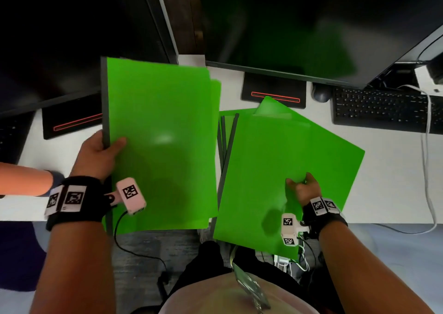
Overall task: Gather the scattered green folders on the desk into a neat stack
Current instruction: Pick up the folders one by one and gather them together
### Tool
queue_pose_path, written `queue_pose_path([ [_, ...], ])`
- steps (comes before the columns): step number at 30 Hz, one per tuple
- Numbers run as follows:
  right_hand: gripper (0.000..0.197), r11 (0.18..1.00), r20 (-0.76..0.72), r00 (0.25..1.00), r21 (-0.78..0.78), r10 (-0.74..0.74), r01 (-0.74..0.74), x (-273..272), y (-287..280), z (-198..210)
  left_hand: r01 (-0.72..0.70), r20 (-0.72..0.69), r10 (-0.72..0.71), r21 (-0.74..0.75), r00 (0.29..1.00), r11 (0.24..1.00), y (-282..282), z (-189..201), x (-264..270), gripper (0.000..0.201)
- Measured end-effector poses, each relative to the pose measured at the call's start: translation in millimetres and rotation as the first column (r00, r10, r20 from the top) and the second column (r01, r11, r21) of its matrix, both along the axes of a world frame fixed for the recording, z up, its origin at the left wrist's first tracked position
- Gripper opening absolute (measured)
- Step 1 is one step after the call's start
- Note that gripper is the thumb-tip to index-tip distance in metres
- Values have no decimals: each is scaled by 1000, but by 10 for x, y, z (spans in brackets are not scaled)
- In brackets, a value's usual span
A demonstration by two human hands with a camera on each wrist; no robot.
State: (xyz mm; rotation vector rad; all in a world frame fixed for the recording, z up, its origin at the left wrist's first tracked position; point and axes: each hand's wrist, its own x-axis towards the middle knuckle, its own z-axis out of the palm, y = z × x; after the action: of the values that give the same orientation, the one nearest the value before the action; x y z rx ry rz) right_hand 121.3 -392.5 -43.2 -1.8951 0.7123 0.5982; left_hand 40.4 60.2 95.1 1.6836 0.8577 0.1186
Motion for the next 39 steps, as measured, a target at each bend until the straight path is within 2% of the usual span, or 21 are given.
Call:
queue_pose_path([
  [2,31,999,18,1000,39,-15,14,25,104,66,45,70,-41,-63,997,997,-126,76,43,20],
  [4,40,999,37,999,41,-23,21,83,246,187,117,73,-112,-59,991,991,-350,10,132,22],
  [5,46,997,49,998,66,-47,43,103,329,259,142,58,-139,-54,989,988,-487,-76,175,21],
  [8,68,949,90,979,276,-185,155,118,561,490,211,-4,-211,-6,977,977,-922,-403,260,14],
  [10,85,940,157,974,324,-163,105,90,685,668,216,-51,-217,-10,975,976,-1169,-528,271,23],
  [11,83,946,201,973,320,-115,46,79,730,772,201,-31,-203,-62,979,978,-1268,-534,277,29],
  [13,49,954,336,941,288,-27,-76,74,770,951,169,56,-164,-122,985,978,-1400,-411,289,50],
  [14,36,951,388,922,294,-24,-99,74,778,1060,158,105,-148,-100,983,982,-1431,-282,313,57],
  [15,33,948,437,899,295,-25,-117,89,770,1156,151,155,-143,-40,978,988,-1425,-151,351,56],
  [17,37,948,548,836,278,-21,-158,113,769,1381,137,288,-157,88,945,987,-1397,160,425,36],
  [19,37,943,649,761,268,-24,-199,124,780,1624,142,422,-178,116,889,983,-1370,434,445,23],
  [21,36,922,685,728,307,-40,-238,133,775,1682,166,492,-190,93,850,982,-1360,536,412,26],
  [23,33,921,671,742,286,5,-264,126,770,1556,197,449,-222,102,866,975,-1365,418,339,34],
  [27,25,945,556,820,174,140,-279,-29,801,1076,251,229,-303,230,925,940,-1329,-67,173,46],
  [30,43,950,523,833,124,183,-287,-42,824,966,239,197,-301,286,933,928,-1307,-182,148,32],
  [32,55,939,489,829,56,271,-340,68,763,906,218,190,-289,325,938,920,-1272,-179,163,30],
  [36,75,912,319,861,-242,396,-330,476,472,632,105,245,-198,347,949,932,-1064,-106,194,32],
  [39,85,821,115,897,-465,426,-331,805,204,433,24,274,-112,304,955,952,-832,-136,194,29],
])
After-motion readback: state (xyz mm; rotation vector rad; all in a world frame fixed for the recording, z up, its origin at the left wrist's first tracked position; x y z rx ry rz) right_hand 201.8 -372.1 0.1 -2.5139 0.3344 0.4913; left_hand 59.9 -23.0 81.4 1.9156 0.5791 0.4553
